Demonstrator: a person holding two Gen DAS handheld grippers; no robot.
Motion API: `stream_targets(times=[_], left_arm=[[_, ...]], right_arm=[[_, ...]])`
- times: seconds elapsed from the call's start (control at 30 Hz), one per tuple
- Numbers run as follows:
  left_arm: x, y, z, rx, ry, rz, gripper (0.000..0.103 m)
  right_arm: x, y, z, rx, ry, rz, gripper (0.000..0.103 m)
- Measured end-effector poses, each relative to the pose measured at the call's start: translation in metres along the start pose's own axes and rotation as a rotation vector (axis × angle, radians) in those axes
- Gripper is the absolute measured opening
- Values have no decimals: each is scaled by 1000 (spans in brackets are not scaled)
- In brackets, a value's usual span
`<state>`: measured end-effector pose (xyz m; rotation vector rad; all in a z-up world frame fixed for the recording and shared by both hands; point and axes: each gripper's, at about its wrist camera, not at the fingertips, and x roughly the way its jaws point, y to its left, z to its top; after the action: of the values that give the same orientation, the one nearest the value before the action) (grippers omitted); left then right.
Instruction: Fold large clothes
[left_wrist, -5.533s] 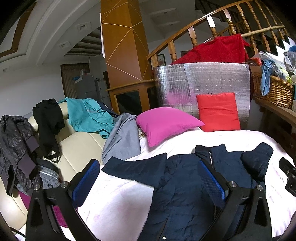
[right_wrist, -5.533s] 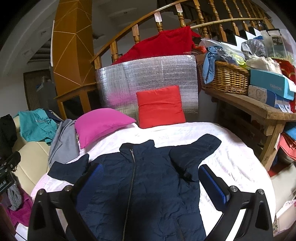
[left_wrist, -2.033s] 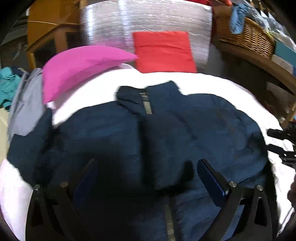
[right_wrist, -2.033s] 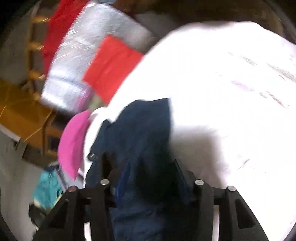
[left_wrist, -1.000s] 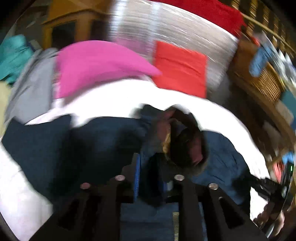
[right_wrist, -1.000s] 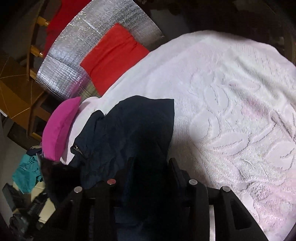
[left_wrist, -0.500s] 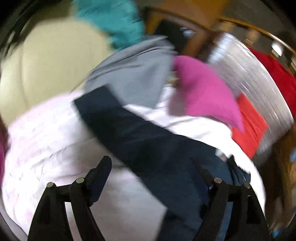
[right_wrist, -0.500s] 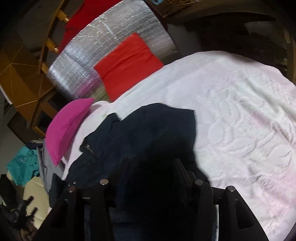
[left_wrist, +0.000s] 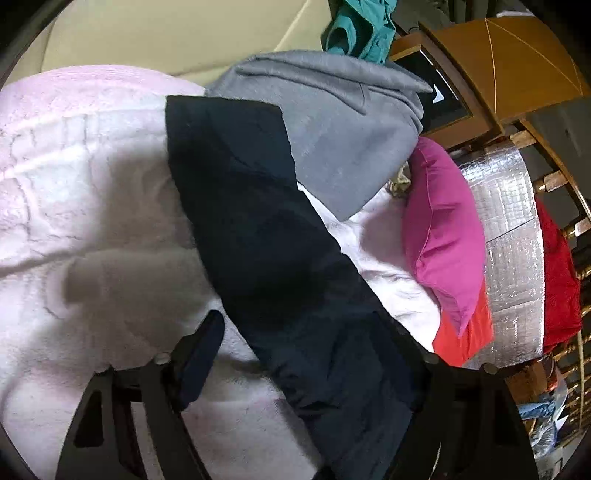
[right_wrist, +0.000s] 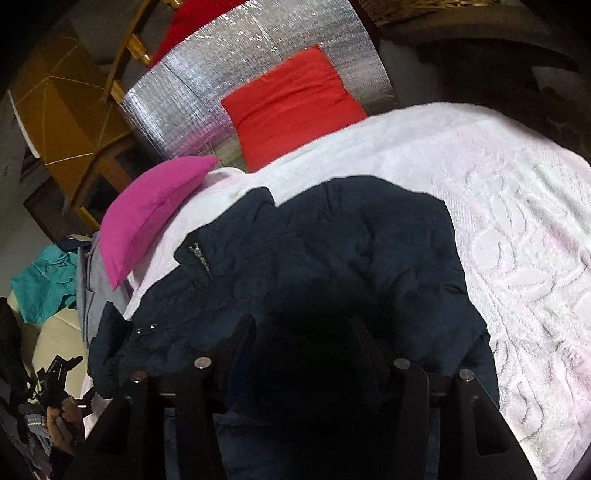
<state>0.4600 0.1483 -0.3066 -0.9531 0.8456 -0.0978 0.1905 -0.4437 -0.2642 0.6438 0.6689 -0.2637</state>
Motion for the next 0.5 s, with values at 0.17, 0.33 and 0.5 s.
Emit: stream_targets(times=[0.17, 0.33, 0.5], left_arm=[[9, -6, -5, 36, 10, 44, 43], [8, -9, -7, 62, -13, 53, 23], [-12, -37, -15, 174, -75, 33, 13]], right_arm=[[4, 1, 0, -9, 1, -14, 56], [2, 1, -1, -7, -6, -23, 56], [-2, 2, -4, -2, -7, -23, 56]])
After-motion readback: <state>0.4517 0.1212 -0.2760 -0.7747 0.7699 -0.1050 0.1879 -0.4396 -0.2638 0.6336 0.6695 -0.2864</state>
